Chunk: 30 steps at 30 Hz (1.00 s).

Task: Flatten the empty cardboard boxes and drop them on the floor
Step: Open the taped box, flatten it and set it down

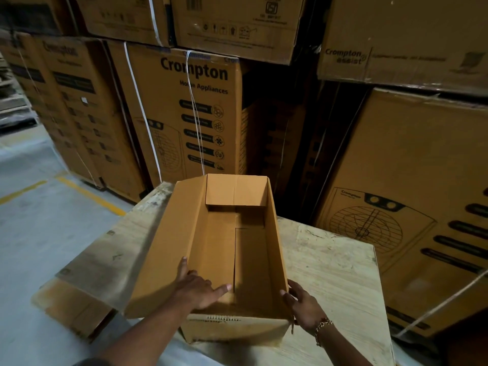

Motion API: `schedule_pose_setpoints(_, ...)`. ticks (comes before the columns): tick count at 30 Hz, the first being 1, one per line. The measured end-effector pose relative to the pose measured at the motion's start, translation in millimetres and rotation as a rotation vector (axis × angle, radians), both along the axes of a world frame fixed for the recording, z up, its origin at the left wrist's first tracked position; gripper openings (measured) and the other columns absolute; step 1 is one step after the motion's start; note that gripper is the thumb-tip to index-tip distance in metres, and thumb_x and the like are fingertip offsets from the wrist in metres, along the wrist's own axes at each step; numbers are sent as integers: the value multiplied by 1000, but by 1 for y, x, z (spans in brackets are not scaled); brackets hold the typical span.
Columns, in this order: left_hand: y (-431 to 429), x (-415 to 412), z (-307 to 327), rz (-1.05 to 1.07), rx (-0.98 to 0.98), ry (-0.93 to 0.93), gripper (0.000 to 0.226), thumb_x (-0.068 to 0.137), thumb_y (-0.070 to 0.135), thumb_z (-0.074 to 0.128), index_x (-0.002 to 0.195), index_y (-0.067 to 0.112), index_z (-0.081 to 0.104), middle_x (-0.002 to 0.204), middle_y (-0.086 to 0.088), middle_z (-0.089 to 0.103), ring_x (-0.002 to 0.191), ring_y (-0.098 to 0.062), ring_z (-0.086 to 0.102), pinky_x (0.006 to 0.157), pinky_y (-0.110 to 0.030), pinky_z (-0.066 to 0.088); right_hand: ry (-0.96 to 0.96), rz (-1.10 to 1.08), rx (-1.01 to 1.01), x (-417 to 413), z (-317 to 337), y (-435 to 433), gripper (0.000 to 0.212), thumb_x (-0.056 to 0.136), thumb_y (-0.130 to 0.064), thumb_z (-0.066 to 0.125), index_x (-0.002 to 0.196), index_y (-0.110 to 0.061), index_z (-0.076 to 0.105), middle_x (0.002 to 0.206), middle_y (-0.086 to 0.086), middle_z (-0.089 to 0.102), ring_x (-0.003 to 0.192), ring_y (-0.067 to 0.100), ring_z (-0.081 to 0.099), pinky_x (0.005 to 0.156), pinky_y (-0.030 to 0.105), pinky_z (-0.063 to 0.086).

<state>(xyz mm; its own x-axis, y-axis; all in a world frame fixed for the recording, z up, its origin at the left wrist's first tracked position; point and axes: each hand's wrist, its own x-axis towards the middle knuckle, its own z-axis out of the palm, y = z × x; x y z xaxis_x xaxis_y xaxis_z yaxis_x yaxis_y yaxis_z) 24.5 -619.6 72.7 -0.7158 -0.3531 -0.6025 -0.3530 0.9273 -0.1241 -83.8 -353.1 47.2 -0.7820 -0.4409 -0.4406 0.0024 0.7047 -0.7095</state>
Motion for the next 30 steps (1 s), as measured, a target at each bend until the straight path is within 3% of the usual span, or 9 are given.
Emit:
schedule_pose_setpoints(4,1,1,4,-54,-39,-76,123,67,89,-19,135,22,58,136,-6,58,145,-26,26,105,-60,-30,10,-19,13,-4,0,6,139,34,-108,25,149,-29,36,143,-1,53,112,22,63,74,27,51)
schedule_pose_setpoints(9,7,-7,0,-41,80,89,132,52,89,-24,126,24,63,128,-4,63,137,-23,38,112,-58,-19,15,6,44,3,12,5,72,89,-65,46,148,-26,37,147,1,50,115,21,60,93,36,53)
schedule_pose_setpoints(12,1,-5,6,11,146,254,115,66,86,-16,133,27,57,136,-1,58,138,-18,37,117,-51,-7,-5,9,44,0,16,12,68,87,-64,53,144,-27,44,142,-2,53,103,17,61,82,26,49)
schedule_pose_setpoints(14,0,1,4,29,185,185,102,80,83,-7,142,26,50,146,-2,51,142,-17,33,119,-48,-7,11,25,60,2,21,13,61,91,-59,53,142,-26,47,139,-1,56,99,16,59,80,26,45)
schedule_pose_setpoints(19,5,2,-12,99,275,3,114,67,93,-9,153,30,32,158,-4,36,149,-23,22,119,-52,-6,123,96,125,8,21,11,69,86,-69,51,138,-24,47,128,1,57,105,19,61,91,35,51)
schedule_pose_setpoints(22,3,-1,-18,115,243,46,107,73,91,-3,149,27,39,157,-7,34,146,-27,25,118,-51,8,153,126,134,11,21,15,58,92,-59,52,139,-24,47,135,3,54,112,20,56,96,34,48)
schedule_pose_setpoints(26,-8,1,9,160,245,348,65,90,73,31,136,31,49,139,0,47,131,-24,40,107,-41,31,118,46,46,7,24,27,83,74,-85,45,135,-30,54,133,-4,54,113,16,54,98,33,48)
schedule_pose_setpoints(28,-12,12,37,172,255,624,46,92,65,43,120,33,59,118,8,57,114,-15,53,94,-36,37,104,24,27,3,27,29,67,83,-75,47,132,-30,57,132,-2,56,114,19,55,97,38,49)
schedule_pose_setpoints(30,-20,29,69,365,507,852,41,90,62,54,90,24,70,86,0,69,81,-16,64,76,-32,43,126,18,23,-1,31,29,43,96,-54,48,130,-29,59,133,3,58,111,21,56,96,40,50)
